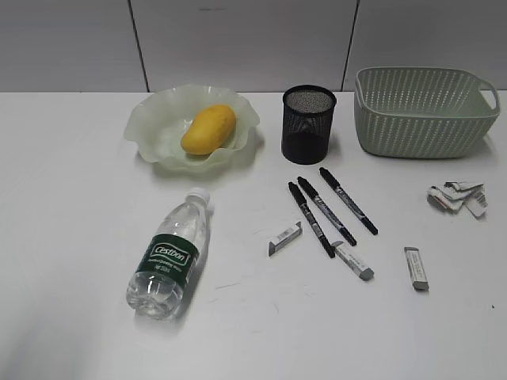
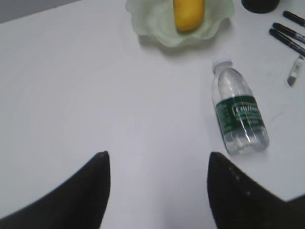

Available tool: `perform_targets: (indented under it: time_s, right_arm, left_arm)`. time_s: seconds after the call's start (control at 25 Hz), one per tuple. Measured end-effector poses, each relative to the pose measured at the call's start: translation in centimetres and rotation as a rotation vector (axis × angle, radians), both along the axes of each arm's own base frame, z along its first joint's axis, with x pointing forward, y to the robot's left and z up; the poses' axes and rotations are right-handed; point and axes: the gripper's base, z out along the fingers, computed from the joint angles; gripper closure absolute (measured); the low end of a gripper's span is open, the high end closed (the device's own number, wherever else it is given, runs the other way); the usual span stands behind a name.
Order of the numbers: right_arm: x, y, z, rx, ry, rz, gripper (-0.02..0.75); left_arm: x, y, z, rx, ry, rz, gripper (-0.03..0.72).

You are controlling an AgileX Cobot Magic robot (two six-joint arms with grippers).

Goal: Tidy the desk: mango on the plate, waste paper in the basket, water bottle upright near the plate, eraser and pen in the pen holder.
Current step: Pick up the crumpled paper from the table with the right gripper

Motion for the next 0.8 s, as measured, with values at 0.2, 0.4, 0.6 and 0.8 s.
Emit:
perform_targets:
  time_s: [0.2, 0.4, 0.6, 0.8]
  right_arm:
    - [0.0, 0.0, 0.0, 0.005, 0.0, 0.004, 0.391]
    - [0.0, 0.1, 0.0, 0.008, 0.0, 0.005, 0.391]
    - [0.0, 0.1, 0.0, 0.01, 0.0, 0.007, 0.391]
    - [1.9, 0.5, 1.0, 0.041, 0.061, 0.022, 0.391]
  left_arm:
    - [-6.7, 2.9, -3.3, -0.076, -0.001, 0.008, 0.209]
    - [-10.4, 4.6, -3.9, -0.163, -0.139, 0.001, 0.209]
    - [-11.9, 5.3, -4.0, -0.211, -0.227, -0.005, 0.21]
    - [-11.9, 5.3, -4.0, -0.213, -0.226, -0.005, 0.21]
